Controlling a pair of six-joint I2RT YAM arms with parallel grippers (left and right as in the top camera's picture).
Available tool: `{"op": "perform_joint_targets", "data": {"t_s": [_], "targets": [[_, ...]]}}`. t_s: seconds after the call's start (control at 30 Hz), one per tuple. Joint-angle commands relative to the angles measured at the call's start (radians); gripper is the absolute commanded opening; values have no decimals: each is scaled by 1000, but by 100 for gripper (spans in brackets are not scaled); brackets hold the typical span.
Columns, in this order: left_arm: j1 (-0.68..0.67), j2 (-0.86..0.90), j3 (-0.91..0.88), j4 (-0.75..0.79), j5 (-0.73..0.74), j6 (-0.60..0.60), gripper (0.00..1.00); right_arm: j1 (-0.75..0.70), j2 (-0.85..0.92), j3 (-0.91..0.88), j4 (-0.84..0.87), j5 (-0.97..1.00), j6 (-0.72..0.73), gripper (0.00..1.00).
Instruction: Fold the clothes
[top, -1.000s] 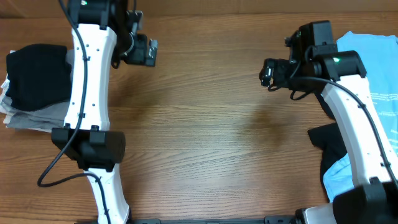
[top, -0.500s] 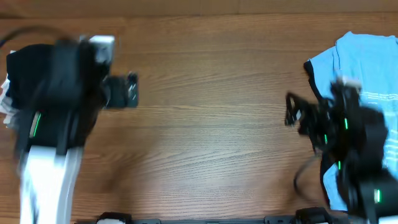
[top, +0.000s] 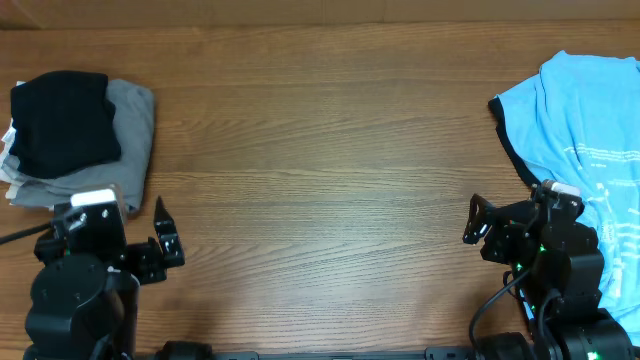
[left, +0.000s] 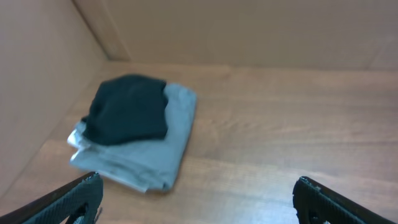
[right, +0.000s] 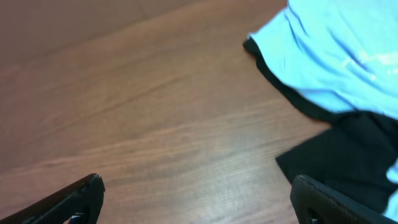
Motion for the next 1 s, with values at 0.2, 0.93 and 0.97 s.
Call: {"op": "perform_joint_targets", "data": {"t_s": [0.2,0.93,0.97], "targets": [[-5,-8,-8,-206,-31,-2,100,3,-2,-6,-62,17,5,100],[-5,-7,-8,-284,-31,-2,100,-3,-464,-336,231,-111,-127,100],[-5,-7,-8,-284,-31,-2,100,-3,-523,-402,303,-132,-140,100]]}}
